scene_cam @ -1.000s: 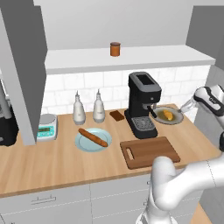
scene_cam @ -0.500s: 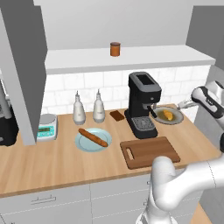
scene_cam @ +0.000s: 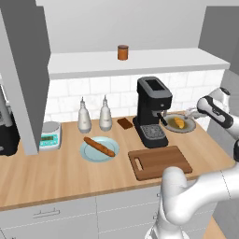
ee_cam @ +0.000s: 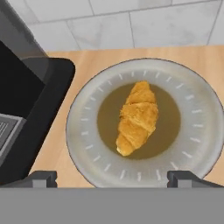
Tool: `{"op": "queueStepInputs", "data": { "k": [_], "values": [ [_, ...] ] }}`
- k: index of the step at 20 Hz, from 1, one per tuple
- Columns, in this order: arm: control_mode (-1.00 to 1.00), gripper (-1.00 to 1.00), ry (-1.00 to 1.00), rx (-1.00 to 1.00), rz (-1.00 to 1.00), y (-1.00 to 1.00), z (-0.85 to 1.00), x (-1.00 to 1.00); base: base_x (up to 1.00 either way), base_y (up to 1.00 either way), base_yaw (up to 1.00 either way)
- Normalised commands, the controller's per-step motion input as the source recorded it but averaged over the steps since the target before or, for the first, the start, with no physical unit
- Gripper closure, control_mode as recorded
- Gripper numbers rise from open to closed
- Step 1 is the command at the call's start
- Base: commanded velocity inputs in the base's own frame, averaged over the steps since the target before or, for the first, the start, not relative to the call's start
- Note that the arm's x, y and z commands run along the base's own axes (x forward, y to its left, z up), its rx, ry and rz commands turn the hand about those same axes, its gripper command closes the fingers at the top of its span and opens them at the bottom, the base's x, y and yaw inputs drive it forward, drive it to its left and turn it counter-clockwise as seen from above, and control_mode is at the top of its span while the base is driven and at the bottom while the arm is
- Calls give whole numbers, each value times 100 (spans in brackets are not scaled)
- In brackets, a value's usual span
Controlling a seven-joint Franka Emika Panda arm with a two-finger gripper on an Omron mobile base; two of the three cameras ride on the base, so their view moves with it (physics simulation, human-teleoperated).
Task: From the different types of pastries on the counter, select a croissant and place it on the cutting board. Then retrieve a jar of jam from the cabinet and place it alongside the croissant on the cutting board.
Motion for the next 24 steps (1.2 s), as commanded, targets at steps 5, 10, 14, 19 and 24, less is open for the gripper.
{"op": "queueStepInputs", "data": {
  "k": [5,10,14,19,24],
  "values": [
    [-100,-100,0,0,-1,0,0,27,0,0,0],
    [-100,-100,0,0,-5,-4,0,65,0,0,0],
    [-100,-100,1,0,0,-8,0,5,0,0,0],
    [-100,-100,3,0,0,-59,0,20,0,0,0],
    [-100,-100,0,0,0,-5,-1,2,0,0,0]
  ]
}}
